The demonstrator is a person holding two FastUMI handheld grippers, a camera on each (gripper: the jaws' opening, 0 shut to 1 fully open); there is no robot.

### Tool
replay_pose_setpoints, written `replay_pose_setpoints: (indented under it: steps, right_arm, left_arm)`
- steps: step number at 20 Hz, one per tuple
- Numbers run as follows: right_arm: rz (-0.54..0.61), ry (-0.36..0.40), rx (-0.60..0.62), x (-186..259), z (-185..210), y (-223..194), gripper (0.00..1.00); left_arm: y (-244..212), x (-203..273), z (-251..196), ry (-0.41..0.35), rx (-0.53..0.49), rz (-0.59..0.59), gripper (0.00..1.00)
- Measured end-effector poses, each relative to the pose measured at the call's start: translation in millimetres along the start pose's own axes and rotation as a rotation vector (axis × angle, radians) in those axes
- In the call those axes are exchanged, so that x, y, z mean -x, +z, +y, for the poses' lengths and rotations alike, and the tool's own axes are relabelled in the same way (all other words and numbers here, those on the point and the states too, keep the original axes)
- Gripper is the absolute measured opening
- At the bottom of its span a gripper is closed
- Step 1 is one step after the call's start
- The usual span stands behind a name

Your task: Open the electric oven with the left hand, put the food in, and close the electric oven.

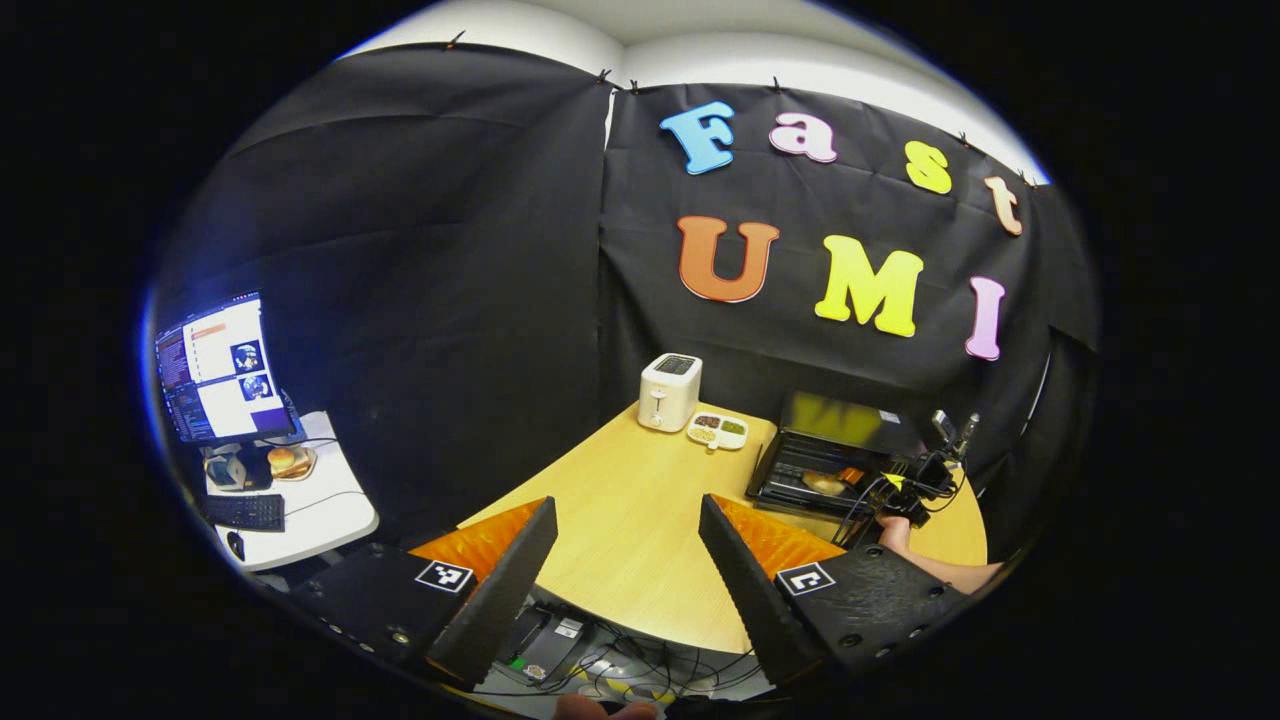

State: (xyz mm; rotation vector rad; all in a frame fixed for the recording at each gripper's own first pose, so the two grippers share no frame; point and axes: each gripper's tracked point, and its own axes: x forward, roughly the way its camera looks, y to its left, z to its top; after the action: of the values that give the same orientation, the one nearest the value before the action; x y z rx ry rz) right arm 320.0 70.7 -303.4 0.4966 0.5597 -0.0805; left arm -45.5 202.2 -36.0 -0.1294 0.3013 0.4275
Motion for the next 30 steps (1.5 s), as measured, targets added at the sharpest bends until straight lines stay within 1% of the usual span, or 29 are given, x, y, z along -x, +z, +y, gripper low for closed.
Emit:
replay_pose_setpoints:
  steps: [2, 4, 6, 8, 11, 14, 16, 18, 21, 25, 26, 28, 30]
  right_arm:
    - [-0.004, -0.001, 0.034, 25, 3, -1, 0.86]
    - [-0.01, 0.003, 0.072, 55, 8, 0, 0.86]
    - [-0.043, 0.016, 0.116, 89, 15, 9, 0.89]
    - [-0.062, 0.008, 0.178, 125, 18, 19, 0.91]
    - [-0.107, 0.008, 0.235, 182, 21, 32, 0.95]
    - [-0.16, -0.036, 0.259, 235, 8, 51, 0.95]
    - [-0.194, -0.082, 0.275, 268, -5, 61, 0.95]
    - [-0.213, -0.112, 0.274, 292, -16, 65, 0.95]
    - [-0.225, -0.159, 0.267, 326, -33, 65, 0.96]
    - [-0.244, -0.229, 0.287, 359, -56, 63, 0.96]
    - [-0.235, -0.246, 0.292, 364, -62, 59, 0.96]
    - [-0.23, -0.277, 0.297, 377, -74, 51, 0.96]
    - [-0.232, -0.302, 0.311, 386, -83, 50, 0.96]
  left_arm:
    - [0, -5, -3, -0.035, -0.013, -0.004, 0.94]
    - [0, -9, -13, -0.087, -0.021, -0.008, 0.94]
    - [-4, -15, -25, -0.149, -0.031, -0.008, 0.95]
    - [-10, -25, -40, -0.217, -0.043, -0.006, 0.95]
    - [-26, -36, -64, -0.321, -0.063, 0.005, 0.95]
    - [-47, -48, -90, -0.422, -0.085, 0.031, 0.95]
    - [-58, -53, -104, -0.467, -0.098, 0.045, 0.95]
    - [-71, -60, -120, -0.509, -0.114, 0.059, 0.94]
    - [-97, -73, -140, -0.541, -0.153, 0.091, 0.95]
    - [-138, -85, -172, -0.573, -0.116, 0.186, 0.95]
    - [-144, -88, -181, -0.578, -0.111, 0.203, 0.95]
    - [-159, -95, -195, -0.585, -0.129, 0.222, 0.95]
    - [-180, -103, -205, -0.59, -0.144, 0.266, 0.95]
